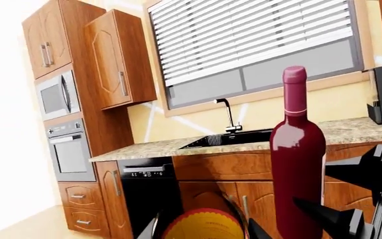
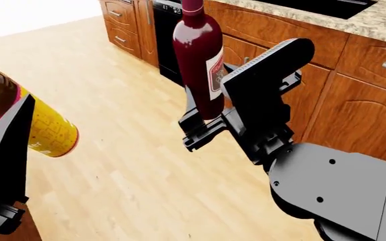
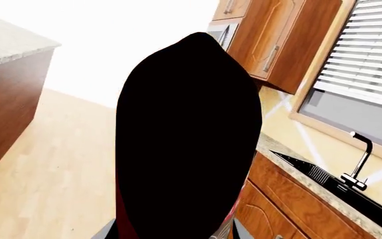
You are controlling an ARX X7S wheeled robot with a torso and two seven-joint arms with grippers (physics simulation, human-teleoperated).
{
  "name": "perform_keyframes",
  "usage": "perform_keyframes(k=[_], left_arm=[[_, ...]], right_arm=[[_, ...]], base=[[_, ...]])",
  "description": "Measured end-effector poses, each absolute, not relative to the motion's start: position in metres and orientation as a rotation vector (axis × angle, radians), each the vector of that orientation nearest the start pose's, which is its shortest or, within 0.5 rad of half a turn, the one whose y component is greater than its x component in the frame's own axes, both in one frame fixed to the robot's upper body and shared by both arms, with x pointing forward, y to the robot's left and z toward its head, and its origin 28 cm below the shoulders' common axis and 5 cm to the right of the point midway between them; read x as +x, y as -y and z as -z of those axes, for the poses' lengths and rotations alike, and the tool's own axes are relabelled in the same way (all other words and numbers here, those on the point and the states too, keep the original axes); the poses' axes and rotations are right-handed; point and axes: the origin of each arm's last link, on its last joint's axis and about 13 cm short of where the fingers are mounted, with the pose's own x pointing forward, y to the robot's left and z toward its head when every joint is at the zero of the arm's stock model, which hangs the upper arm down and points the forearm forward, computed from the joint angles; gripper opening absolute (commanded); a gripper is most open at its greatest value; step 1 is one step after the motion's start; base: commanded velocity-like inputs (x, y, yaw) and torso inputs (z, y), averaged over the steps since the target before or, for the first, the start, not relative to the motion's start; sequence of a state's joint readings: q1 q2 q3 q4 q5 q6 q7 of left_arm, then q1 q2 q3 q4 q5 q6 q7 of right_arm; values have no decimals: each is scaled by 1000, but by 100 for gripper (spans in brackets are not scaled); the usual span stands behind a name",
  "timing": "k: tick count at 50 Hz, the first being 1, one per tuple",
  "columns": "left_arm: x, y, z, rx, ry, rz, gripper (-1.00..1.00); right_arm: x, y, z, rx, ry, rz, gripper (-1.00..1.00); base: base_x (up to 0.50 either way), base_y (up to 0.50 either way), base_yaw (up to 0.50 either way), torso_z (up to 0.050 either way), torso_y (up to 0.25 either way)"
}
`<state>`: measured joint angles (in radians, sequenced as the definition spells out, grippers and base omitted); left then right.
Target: Move the drinks to the dining counter.
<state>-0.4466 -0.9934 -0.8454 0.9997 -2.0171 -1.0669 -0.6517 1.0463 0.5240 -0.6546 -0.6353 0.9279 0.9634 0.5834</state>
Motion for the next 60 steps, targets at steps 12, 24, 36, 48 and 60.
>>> perform_keyframes(k=[12, 24, 36, 48, 60], left_arm=[[101, -288, -289, 158, 326, 300, -100], [100, -288, -288, 159, 327, 300, -100], [100, -288, -287, 157, 326, 308, -100], [100, -288, -287, 156, 326, 304, -100], [101, -289, -287, 155, 328, 295, -100]], right_arm=[[243, 61, -253, -378, 231, -402, -100], [243, 60, -253, -384, 233, -404, -100], [243, 61, -253, -399, 232, -392, -100], [242, 61, -253, -405, 236, -391, -100], [242, 60, -253, -399, 236, -403, -100]], base=[[-77, -87, 500, 1, 0], [-36, -47, 500, 0, 0], [-190, 167, 250, 1, 1], [-302, 456, 0, 0, 1], [-197, 390, 125, 1, 2]])
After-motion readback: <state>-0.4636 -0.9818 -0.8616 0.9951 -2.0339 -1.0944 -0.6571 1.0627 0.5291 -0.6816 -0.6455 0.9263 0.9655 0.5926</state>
